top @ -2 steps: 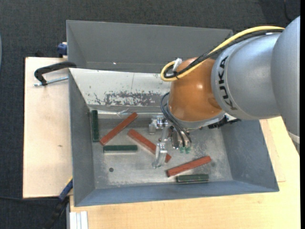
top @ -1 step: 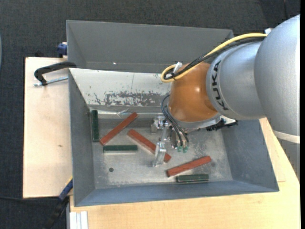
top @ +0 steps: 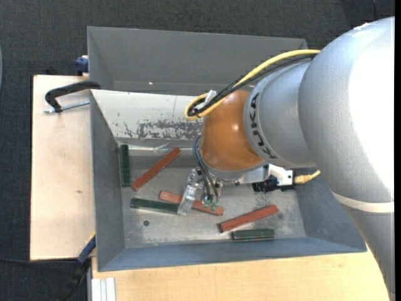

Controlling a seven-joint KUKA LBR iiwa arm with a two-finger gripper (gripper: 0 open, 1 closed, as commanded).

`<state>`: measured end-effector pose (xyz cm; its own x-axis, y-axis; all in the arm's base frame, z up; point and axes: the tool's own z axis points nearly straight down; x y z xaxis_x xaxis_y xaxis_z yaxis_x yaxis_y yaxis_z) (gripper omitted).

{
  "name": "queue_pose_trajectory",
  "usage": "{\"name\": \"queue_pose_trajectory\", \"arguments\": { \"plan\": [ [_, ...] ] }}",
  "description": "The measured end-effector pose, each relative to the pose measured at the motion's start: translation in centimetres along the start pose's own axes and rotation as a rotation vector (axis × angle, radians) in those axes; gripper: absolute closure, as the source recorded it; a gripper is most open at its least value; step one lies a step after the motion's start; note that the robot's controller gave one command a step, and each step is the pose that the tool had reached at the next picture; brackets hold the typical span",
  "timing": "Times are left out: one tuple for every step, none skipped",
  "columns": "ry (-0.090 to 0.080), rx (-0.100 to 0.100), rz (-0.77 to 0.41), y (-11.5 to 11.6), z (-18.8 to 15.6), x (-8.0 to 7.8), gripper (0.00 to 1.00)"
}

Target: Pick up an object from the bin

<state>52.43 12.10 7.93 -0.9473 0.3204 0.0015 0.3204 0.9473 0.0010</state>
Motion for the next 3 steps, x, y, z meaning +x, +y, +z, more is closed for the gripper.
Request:
{"name": "queue_pose_trajectory", "arguments": {
  "plan": [
    [0.0,0.0,0.001,0.0,0.0,0.0,1.0],
    [0.003,0.002,0.012,1.0,-4.1,-1.6,1.0],
    [-0.005,-0.001,0.0,-0.3,-15.4,2.1,1.0]
  ]
}}
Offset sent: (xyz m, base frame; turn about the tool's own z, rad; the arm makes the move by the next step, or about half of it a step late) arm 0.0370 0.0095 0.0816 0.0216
